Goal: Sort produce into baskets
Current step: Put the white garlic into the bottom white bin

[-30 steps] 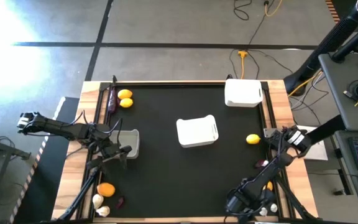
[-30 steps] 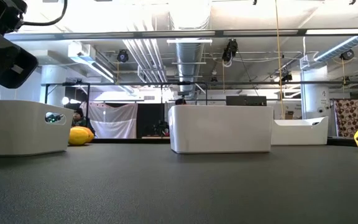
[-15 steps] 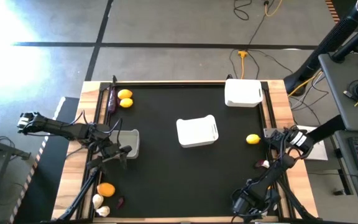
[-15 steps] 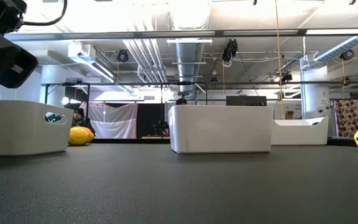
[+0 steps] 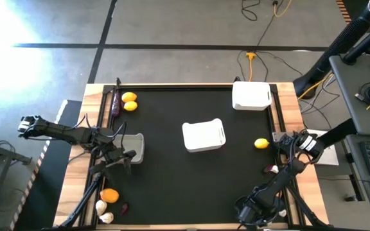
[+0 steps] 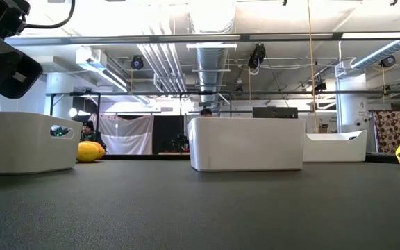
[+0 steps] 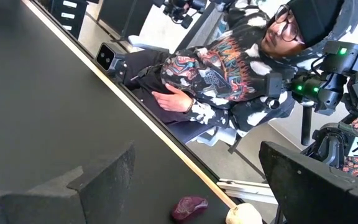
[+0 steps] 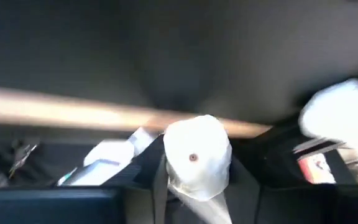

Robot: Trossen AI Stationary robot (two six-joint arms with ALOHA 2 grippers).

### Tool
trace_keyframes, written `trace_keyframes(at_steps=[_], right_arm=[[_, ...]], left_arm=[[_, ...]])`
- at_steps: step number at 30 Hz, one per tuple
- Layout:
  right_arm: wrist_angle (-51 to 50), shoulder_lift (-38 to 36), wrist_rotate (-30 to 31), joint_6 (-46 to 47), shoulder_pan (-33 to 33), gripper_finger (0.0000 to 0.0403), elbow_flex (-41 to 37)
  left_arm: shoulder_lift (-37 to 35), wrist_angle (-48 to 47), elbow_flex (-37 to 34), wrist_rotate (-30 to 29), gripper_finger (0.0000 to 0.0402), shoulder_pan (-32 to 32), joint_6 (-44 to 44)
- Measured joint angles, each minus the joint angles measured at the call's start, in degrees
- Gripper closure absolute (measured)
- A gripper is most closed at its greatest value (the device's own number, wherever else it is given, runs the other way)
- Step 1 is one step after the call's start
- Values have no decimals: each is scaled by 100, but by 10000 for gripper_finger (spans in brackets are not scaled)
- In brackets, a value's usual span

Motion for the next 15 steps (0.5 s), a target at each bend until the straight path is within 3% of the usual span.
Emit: trace_keyframes(at_steps=[6, 10, 15], right_arm=[[-715, -313, 246, -455, -586, 306, 487], [-1418, -444, 1653, -1520, -1217, 300, 929], [-1473, -461, 3493, -3590, -2105, 300, 1448]], left_arm=[[0, -1, 0, 0, 75, -2, -1], [0, 2, 0, 0, 75, -1, -1], [1, 13, 1, 0, 75, -2, 0]])
